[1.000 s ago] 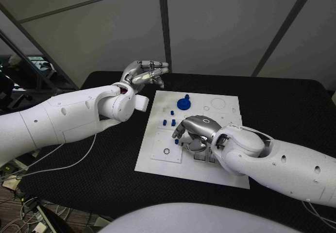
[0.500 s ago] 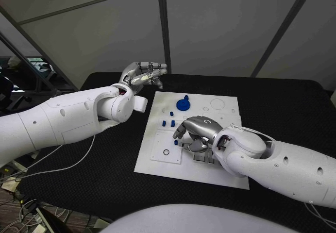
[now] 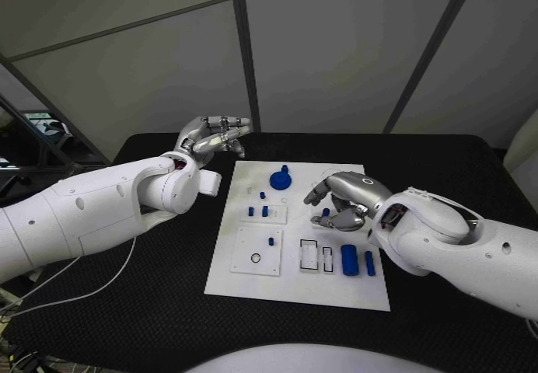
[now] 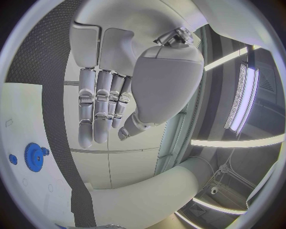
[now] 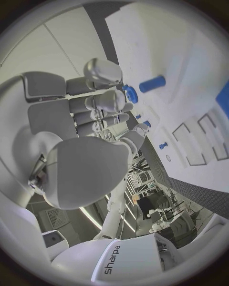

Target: Assemble the parts on the task board

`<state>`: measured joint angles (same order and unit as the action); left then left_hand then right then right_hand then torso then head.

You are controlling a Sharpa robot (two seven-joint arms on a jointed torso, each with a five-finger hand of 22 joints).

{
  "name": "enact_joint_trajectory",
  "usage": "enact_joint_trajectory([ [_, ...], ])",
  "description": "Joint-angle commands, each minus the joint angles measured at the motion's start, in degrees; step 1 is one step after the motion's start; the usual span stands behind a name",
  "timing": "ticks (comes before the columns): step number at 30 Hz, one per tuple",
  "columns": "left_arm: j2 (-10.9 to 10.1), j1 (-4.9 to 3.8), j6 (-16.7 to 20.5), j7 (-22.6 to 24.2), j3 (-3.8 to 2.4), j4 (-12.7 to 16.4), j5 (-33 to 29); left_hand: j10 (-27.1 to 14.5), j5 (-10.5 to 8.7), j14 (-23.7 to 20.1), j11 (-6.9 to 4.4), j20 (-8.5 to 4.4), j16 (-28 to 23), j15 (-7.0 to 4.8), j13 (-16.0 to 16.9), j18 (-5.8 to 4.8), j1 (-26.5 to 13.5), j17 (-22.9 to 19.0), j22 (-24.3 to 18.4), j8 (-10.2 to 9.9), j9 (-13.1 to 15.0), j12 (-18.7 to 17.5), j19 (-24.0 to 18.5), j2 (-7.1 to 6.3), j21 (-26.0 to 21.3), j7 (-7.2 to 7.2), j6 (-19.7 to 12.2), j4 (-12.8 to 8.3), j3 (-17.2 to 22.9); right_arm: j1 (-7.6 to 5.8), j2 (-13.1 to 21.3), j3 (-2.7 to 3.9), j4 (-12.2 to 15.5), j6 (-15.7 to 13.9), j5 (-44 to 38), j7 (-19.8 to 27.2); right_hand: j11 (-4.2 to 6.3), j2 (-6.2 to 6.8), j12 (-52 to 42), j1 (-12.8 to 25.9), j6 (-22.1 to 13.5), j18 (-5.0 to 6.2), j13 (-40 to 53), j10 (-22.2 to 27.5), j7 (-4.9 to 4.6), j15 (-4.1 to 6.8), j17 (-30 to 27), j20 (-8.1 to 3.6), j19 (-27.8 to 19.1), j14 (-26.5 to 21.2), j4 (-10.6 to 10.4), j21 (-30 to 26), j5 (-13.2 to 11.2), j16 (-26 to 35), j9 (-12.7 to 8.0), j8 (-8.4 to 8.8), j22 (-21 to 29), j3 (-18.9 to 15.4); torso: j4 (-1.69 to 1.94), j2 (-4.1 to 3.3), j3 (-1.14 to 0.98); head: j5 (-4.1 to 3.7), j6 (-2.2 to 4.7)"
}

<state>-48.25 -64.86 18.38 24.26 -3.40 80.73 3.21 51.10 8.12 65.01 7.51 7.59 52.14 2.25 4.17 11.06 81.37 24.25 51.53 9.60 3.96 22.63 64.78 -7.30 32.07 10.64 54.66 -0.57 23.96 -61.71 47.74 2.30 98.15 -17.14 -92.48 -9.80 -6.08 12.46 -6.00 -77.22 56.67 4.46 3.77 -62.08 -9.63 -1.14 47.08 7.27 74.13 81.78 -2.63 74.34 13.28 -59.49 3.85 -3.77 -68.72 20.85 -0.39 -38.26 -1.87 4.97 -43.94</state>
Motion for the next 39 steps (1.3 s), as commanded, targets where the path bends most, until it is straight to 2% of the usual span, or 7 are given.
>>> enact_joint_trajectory([
  [1, -0.1, -0.09, -0.8, 0.1, -0.03, 0.4, -0.1, -0.4, -0.30, -0.5, -0.02, -0.11, 0.4, 0.02, -0.1, -0.62, 0.3, -0.1, 0.0, 0.4, -0.1, 0.2, -0.5, 0.40, -0.3, 0.30, -0.2, -0.3, 0.0, -0.42, 1.5, 0.26, 0.0, 3.9, 1.7, -2.4, 0.04, -0.38, -0.7, -0.1, -0.4, 1.21, 0.0, 1.3, 0.15, -0.08, -1.2, -0.11, -0.9, -0.6, -0.6, -0.9, 0.4, 0.8, 0.1, -0.03, 1.0, -3.2, -0.10, -0.05, 0.02, -0.73, 0.52],
  [4, -0.1, -0.09, -0.8, 0.1, -0.02, 0.4, -0.1, -0.4, -0.30, -0.5, -0.02, -0.11, 0.4, 0.02, -0.1, -0.62, 0.3, -0.1, 0.0, 0.4, -0.1, 0.2, -0.5, 0.40, -0.3, 0.30, -0.2, -0.3, 0.0, -0.63, 2.4, 0.43, -0.5, 4.6, 1.4, -2.9, 0.02, -0.77, -1.4, -0.8, -0.5, 1.26, 0.0, 2.1, 0.16, 0.00, -1.9, -0.06, -1.1, -0.8, -1.0, -1.4, 0.4, 1.2, 0.2, -0.07, 1.5, -5.5, -0.14, -0.06, -0.02, -0.83, 0.57],
  [7, 0.0, -0.09, -0.9, 0.1, -0.02, 0.4, -0.1, -0.4, -0.30, -0.5, -0.02, -0.11, 0.4, 0.02, -0.1, -0.62, 0.3, -0.1, 0.0, 0.4, -0.1, 0.2, -0.5, 0.40, -0.3, 0.30, -0.2, -0.3, 0.0, -0.76, 2.7, 0.54, -1.1, 5.2, 1.0, -3.1, 0.05, -1.24, -1.9, -1.6, -0.4, 1.28, 0.0, 2.5, 0.28, 0.01, -2.3, -0.08, -1.2, -0.8, -1.4, -1.6, 0.5, 1.3, 0.2, -0.12, 1.7, -6.8, 0.04, -0.11, -0.09, -1.23, 0.61],
  [11, 0.1, -0.09, -0.9, 0.1, -0.02, 0.4, -0.1, -0.4, -0.30, -0.5, -0.02, -0.11, 0.4, 0.02, -0.1, -0.62, 0.3, -0.1, 0.0, 0.4, -0.1, 0.2, -0.5, 0.40, -0.3, 0.30, -0.2, -0.3, 0.0, -0.82, 2.3, 0.59, -1.7, 6.2, 0.6, -3.1, 0.08, -1.44, -2.1, -1.9, -0.4, 1.29, 0.0, 2.6, 0.35, 0.02, -2.5, -0.11, -1.2, -0.8, -1.5, -1.7, 0.5, 1.4, 0.2, -0.13, 1.7, -7.2, 0.29, -0.10, -0.02, -1.28, 0.52],
  [19, 0.0, -0.08, -0.9, 0.1, -0.02, 0.3, -0.1, -0.4, -0.30, -0.5, -0.02, -0.11, 0.4, 0.02, -0.1, -0.62, 0.3, -0.1, 0.0, 0.4, -0.1, 0.2, -0.5, 0.40, -0.3, 0.30, -0.2, -0.3, 0.0, -0.83, 0.8, 0.58, -3.1, 7.7, 0.2, -2.8, 0.29, -2.62, -3.4, -3.3, 0.5, 1.15, 0.1, 2.3, 0.61, 0.22, -2.1, -0.31, -0.5, -0.4, -1.8, -1.3, 0.7, 0.9, 0.3, -0.43, 1.2, -7.7, 0.13, -0.15, -0.03, -1.00, 0.22],
  [28, 0.1, -0.08, -0.9, 0.1, -0.02, 0.1, -0.1, -0.4, -0.30, -0.5, -0.02, -0.11, 0.4, 0.02, -0.1, -0.62, 0.3, -0.1, 0.0, 0.4, -0.1, 0.2, -0.5, 0.40, -0.3, 0.30, -0.2, -0.3, 0.0, -0.81, -0.8, 0.54, -4.3, 10.7, 0.1, -2.8, 1.35, -4.37, -5.9, -4.6, 3.1, -0.21, 0.1, -2.2, 1.34, 1.11, 2.1, -0.94, 4.0, 1.7, -2.9, 3.1, 0.9, -2.9, 0.5, -0.95, -4.5, -5.5, 0.11, -0.16, -0.09, -0.93, -0.22],
  [39, 0.2, -0.08, -0.9, 0.1, -0.02, 0.1, -0.1, -0.4, -0.30, -0.5, -0.02, -0.11, 0.4, 0.02, -0.1, -0.62, 0.3, -0.1, 0.0, 0.4, -0.1, 0.2, -0.5, 0.40, -0.3, 0.30, -0.2, -0.3, 0.0, -0.79, -1.7, 0.49, -4.9, 11.4, -0.2, -3.1, 1.91, -4.93, -5.7, -5.4, 5.0, -0.85, 0.1, -4.7, 1.58, 1.64, 4.8, -1.44, 6.0, 2.5, -3.2, 5.3, 0.9, -5.2, 0.6, -1.13, -7.2, -3.1, 0.09, -0.07, -0.09, -0.79, -0.46],
])
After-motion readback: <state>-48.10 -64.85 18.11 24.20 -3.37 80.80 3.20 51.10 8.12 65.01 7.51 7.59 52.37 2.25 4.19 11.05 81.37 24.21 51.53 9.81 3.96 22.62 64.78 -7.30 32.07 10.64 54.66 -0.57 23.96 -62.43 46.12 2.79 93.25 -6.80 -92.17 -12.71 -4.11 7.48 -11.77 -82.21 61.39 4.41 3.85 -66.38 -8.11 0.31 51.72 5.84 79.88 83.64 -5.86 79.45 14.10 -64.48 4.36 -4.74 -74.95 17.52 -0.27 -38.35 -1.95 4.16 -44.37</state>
